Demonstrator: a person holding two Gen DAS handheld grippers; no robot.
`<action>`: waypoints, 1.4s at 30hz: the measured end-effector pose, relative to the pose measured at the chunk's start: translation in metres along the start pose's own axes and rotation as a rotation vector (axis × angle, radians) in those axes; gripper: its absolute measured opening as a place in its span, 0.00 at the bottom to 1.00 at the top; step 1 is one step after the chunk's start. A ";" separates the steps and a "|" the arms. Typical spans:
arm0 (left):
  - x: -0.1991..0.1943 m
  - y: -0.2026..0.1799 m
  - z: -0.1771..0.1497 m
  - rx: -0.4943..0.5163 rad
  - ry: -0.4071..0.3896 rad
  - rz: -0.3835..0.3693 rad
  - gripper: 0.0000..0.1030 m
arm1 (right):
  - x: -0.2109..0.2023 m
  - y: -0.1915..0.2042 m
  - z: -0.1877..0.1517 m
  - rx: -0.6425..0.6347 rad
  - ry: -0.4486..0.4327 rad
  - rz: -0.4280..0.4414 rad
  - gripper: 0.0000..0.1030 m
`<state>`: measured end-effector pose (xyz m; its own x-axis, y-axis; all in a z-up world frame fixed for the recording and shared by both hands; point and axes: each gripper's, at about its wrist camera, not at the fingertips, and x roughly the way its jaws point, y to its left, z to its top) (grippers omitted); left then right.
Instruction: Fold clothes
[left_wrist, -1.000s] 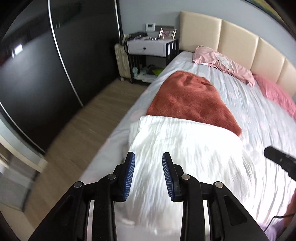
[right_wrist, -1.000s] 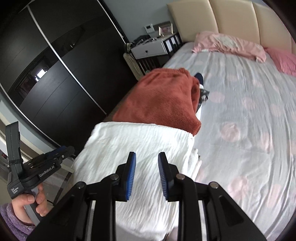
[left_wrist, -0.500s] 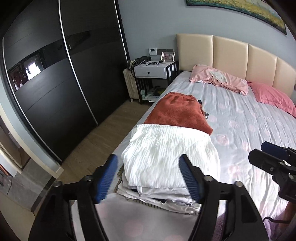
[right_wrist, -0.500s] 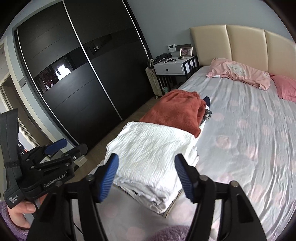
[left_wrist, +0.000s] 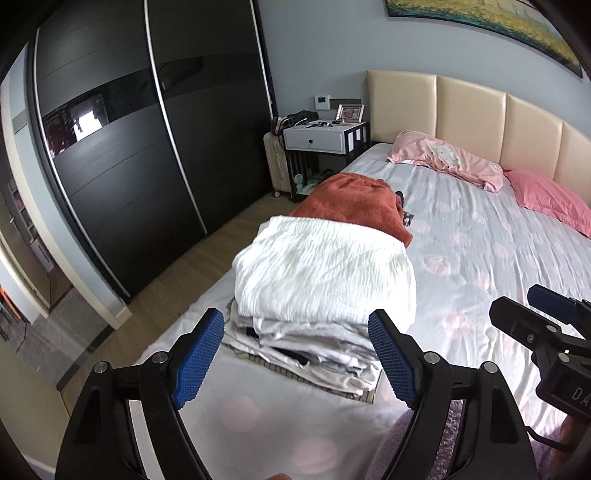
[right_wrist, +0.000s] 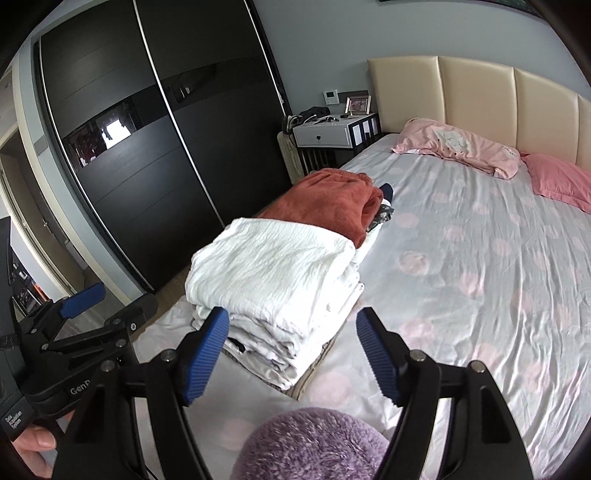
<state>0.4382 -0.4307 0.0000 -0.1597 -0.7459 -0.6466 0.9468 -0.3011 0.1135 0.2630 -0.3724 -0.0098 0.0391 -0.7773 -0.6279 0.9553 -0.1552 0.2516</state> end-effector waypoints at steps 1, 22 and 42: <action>0.000 -0.001 -0.005 -0.010 0.002 -0.001 0.79 | 0.001 -0.001 -0.004 -0.004 0.005 0.000 0.69; 0.000 -0.021 -0.030 -0.005 0.031 0.081 0.81 | 0.005 -0.013 -0.026 -0.006 0.044 0.039 0.69; 0.001 -0.027 -0.029 0.006 0.043 0.075 0.81 | 0.006 -0.014 -0.026 -0.002 0.056 0.046 0.69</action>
<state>0.4209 -0.4065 -0.0253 -0.0763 -0.7405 -0.6677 0.9539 -0.2492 0.1674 0.2578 -0.3593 -0.0366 0.0990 -0.7484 -0.6558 0.9526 -0.1192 0.2798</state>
